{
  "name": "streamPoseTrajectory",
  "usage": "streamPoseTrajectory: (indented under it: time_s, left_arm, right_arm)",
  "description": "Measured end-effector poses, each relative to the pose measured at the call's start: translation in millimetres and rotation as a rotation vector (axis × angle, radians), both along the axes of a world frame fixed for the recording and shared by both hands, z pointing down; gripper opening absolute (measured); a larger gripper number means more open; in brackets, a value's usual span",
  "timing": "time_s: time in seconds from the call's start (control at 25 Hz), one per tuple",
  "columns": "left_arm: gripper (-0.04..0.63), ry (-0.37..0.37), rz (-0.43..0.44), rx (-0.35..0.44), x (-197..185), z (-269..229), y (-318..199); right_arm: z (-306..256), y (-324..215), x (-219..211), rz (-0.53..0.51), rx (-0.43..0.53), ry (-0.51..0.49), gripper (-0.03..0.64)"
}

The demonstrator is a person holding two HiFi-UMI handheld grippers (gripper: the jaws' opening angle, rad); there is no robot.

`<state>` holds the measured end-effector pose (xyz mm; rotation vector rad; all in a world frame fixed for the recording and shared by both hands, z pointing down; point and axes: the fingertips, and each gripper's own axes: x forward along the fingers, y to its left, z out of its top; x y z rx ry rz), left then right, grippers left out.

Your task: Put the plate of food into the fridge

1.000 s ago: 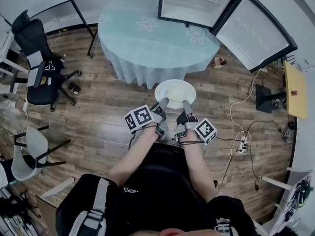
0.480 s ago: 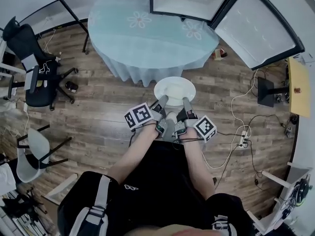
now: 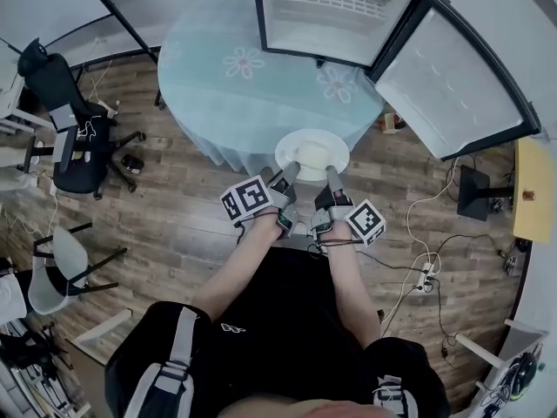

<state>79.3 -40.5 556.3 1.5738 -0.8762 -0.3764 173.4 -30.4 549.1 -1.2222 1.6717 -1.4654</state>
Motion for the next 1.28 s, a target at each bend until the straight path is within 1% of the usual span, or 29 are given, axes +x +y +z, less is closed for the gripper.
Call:
streamPoseTrajectory:
  time_s: [0.08, 0.16, 0.24, 0.4, 0.56, 0.72, 0.84, 1.0, 1.12, 1.28]
  left_arm:
    - [0.034, 0.003, -0.017, 0.013, 0.6, -4.1, -14.4]
    - [0.034, 0.012, -0.039, 0.013, -5.1, -5.1, -25.4]
    - [0.034, 0.014, -0.06, 0.008, -8.3, -4.0, -31.6]
    - [0.034, -0.003, -0.085, -0.009, -3.0, 4.4, -43.4]
    - [0.034, -0.01, -0.107, -0.048, -19.2, 16.3, -56.3]
    - [0.034, -0.01, -0.103, -0.061, -14.5, 19.7, -81.6]
    - [0.034, -0.011, -0.094, -0.039, -14.1, 10.9, -109.6]
    - [0.032, -0.002, -0.093, -0.008, -25.7, -6.1, -149.1]
    - [0.032, -0.006, -0.088, -0.003, -35.6, -15.9, -176.3]
    - [0.032, -0.01, -0.061, 0.014, -43.6, -32.8, -208.3]
  right_arm:
    - [-3.9, -15.8, 0.8, -0.019, 0.013, 0.003, 0.018]
    - [-5.9, -29.2, -3.7, -0.043, 0.023, 0.026, 0.018]
    - [-6.7, -38.7, -7.4, -0.067, 0.033, 0.027, 0.018]
    - [4.6, -52.4, -1.2, -0.088, 0.007, 0.017, 0.018]
    - [17.2, -67.6, -17.4, -0.107, -0.031, 0.006, 0.018]
    - [20.6, -92.0, -12.8, -0.105, -0.047, 0.001, 0.02]
    - [12.0, -120.0, -13.3, -0.092, -0.028, -0.013, 0.018]
    - [-4.7, -157.6, -25.6, -0.087, 0.011, -0.019, 0.02]
    - [-15.7, -183.7, -35.5, -0.083, 0.026, -0.01, 0.02]
    - [-29.1, -209.9, -43.4, -0.044, 0.033, -0.034, 0.02]
